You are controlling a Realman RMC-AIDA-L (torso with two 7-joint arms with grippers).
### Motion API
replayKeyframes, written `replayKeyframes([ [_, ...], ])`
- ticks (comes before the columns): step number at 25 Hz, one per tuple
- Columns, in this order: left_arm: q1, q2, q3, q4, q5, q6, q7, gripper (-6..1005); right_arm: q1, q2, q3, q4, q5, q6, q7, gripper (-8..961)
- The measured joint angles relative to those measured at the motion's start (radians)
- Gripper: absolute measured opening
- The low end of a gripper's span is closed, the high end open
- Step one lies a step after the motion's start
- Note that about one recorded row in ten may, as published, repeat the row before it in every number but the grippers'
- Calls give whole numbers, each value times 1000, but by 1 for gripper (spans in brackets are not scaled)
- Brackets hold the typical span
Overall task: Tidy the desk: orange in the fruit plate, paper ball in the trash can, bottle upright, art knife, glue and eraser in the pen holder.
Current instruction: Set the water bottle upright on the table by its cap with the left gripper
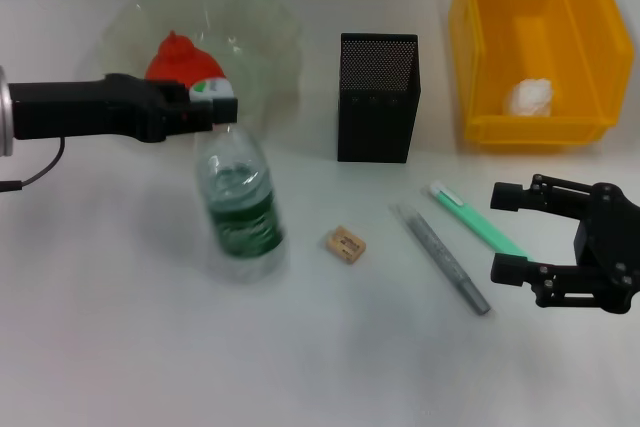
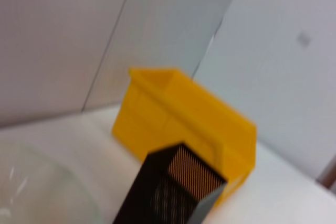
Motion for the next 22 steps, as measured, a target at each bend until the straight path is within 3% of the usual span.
replayKeyframes([
  [6, 27, -1, -52, -102, -115, 1, 153, 446, 9, 3, 18, 6, 2, 0, 4, 818],
  [9, 54, -2, -81, -280, -283, -11, 410, 446, 12, 4, 22, 13, 2, -2, 15, 818],
  [13, 60, -1, -111, -437, -381, -8, 636, 447, 14, 4, 23, 12, 3, 1, 20, 818],
  [15, 65, -5, -132, -563, -444, -9, 828, 447, 19, 4, 23, 14, 3, 5, 23, 818],
  [22, 73, -8, -137, -733, -538, -5, 1179, 448, 34, 4, 23, 45, 3, 10, 20, 818],
])
